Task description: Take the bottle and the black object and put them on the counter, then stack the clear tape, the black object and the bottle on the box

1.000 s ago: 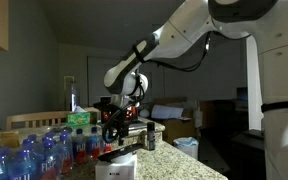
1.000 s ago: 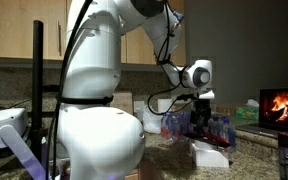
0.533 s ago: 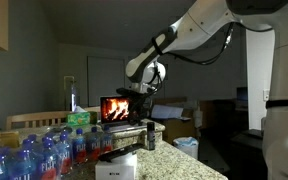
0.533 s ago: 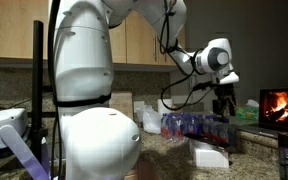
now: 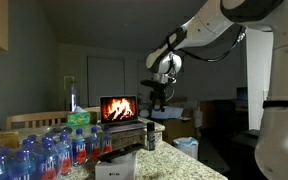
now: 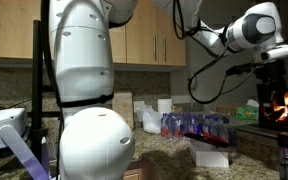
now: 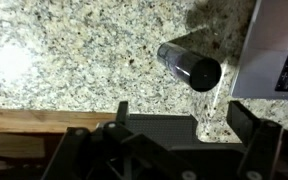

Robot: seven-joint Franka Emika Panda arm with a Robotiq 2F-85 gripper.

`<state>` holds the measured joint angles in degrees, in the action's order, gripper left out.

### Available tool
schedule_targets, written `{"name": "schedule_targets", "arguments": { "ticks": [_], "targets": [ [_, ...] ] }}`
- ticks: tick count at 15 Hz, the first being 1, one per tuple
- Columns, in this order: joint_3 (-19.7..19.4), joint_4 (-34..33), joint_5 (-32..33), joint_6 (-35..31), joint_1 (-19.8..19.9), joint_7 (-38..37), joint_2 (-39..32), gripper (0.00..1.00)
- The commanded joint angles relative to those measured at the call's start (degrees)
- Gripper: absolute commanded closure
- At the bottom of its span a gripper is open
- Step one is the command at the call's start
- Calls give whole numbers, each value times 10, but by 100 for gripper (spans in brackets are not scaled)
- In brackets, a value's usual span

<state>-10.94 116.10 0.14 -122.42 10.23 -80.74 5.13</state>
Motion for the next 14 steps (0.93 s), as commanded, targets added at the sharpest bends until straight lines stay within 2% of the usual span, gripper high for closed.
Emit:
{"name": "schedule_targets", "arguments": {
  "ticks": [1,7,14],
  "targets": [
    [-3,-78,-32,32,4,67,-78,0],
    [3,-161,-71,54,2,105,-180,0],
    [-15,-180,-85,119,17,122,-202,0]
  ]
}}
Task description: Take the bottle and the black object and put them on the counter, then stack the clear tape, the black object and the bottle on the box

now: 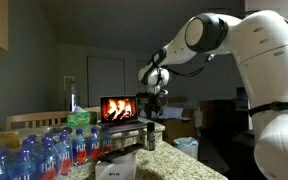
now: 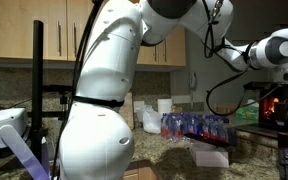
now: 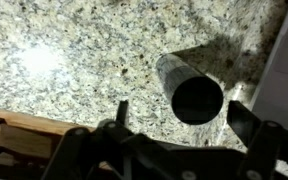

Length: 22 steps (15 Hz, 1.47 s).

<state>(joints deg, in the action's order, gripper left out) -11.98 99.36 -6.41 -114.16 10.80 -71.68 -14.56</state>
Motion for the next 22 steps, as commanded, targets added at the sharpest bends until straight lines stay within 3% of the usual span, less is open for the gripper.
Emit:
{"name": "schedule_targets", "arguments": {
  "ticks": [1,10,22],
  "targets": [
    [-5,-15,-20,44,13,34,-8,0],
    [2,-25,-14,-6,-1,30,-35,0],
    [1,-25,-34,-39,10,39,-29,0]
  ]
}}
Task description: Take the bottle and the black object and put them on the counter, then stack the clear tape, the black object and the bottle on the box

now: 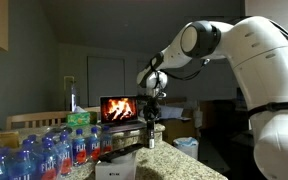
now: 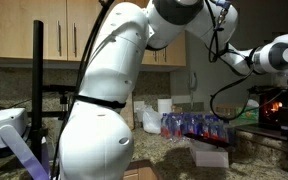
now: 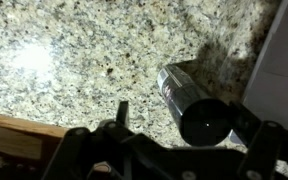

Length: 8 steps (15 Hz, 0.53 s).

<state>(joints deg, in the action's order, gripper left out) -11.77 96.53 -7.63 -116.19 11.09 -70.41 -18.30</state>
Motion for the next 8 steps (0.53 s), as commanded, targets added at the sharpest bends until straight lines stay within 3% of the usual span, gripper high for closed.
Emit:
{"name": "schedule_targets", "arguments": {
  "ticks": [1,8],
  "targets": [
    [-2,3,-24,-28,7,27,7,0],
    [-1,-4,-40,-32,9,36,-11,0]
  ]
}}
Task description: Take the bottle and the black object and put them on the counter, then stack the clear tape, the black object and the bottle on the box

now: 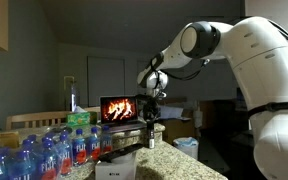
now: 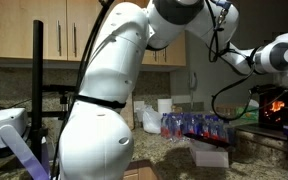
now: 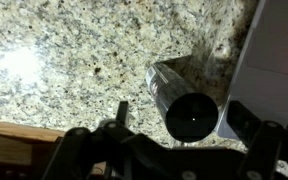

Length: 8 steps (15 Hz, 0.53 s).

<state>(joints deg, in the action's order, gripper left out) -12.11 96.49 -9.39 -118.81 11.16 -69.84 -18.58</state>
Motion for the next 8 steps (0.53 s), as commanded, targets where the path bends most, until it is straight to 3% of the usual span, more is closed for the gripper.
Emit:
{"name": "schedule_targets", "arguments": {
  "ticks": [1,6,7,8],
  "targets": [
    [2,-4,-25,-7,10,31,-11,0],
    [0,-5,-25,-16,10,28,-23,0],
    [0,-5,-23,-17,9,27,-23,25],
    [-1,-3,-21,-19,8,25,-21,26]
  ]
}}
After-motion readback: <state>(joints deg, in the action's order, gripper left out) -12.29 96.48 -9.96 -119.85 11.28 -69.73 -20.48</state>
